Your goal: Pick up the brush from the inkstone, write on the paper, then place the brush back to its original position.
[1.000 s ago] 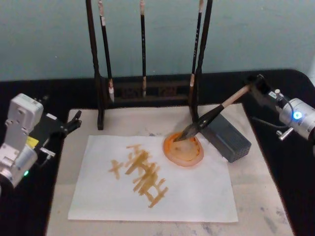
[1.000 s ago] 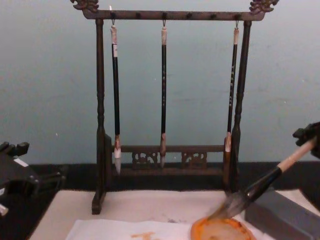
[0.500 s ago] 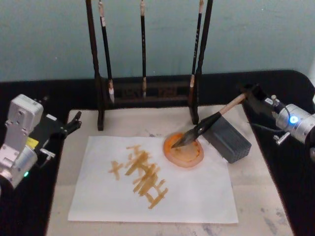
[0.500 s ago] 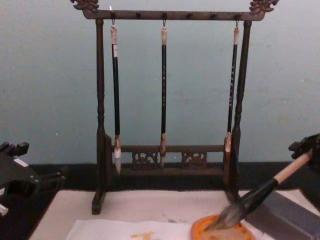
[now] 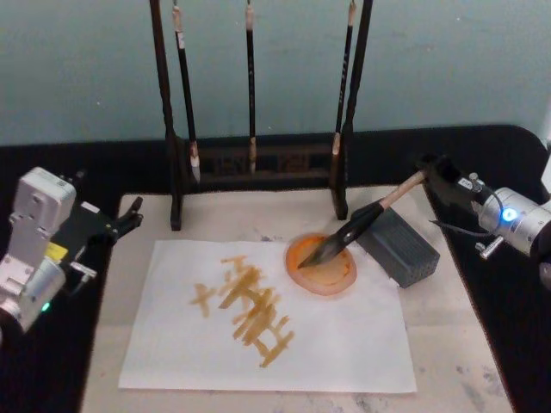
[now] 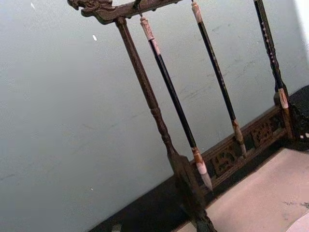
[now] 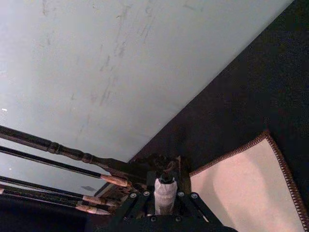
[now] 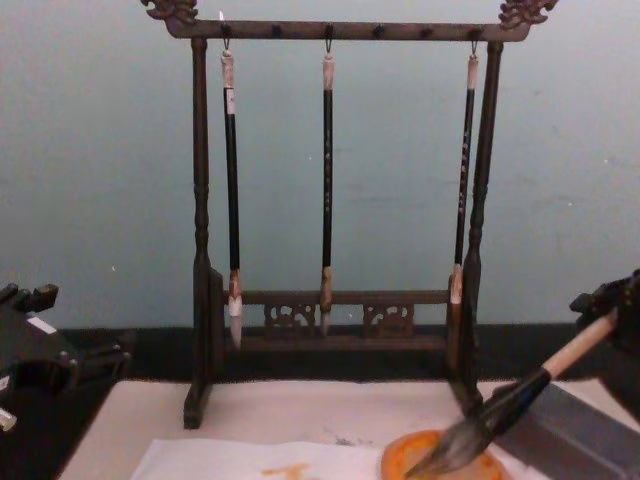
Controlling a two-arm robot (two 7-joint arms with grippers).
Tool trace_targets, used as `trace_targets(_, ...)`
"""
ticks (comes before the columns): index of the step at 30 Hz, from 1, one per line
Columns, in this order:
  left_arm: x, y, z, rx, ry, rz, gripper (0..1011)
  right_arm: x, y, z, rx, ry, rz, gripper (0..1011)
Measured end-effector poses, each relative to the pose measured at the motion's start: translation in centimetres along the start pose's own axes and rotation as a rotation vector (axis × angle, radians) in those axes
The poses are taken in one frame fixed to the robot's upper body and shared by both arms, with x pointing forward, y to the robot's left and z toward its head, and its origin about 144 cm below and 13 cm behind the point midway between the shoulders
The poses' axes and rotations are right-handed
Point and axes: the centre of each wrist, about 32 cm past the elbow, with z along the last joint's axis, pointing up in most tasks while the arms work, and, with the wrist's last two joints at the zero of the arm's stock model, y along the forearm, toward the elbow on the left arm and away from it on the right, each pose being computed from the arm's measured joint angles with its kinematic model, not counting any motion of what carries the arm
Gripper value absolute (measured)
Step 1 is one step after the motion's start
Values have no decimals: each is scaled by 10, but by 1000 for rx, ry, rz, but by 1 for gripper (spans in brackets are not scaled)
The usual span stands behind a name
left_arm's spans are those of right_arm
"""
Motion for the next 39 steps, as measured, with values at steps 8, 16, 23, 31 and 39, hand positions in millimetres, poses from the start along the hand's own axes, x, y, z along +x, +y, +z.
trace_targets(8,0,0,0,0,0,0,1010,1,2,-1,-4,-9,-4,148)
trace_targets(16,0,0,0,0,0,0,1010,1,1,-1,-3,-7,-4,148)
trace_targets(23,0,0,0,0,0,0,1009,1,1,-1,-2,-7,-3,163)
trace_targets(31,0,0,0,0,0,0,1010,1,1,-1,-2,-6,-2,383)
trace_targets(39,0,0,0,0,0,0,1010,1,1,-1,-2,-6,-2,627)
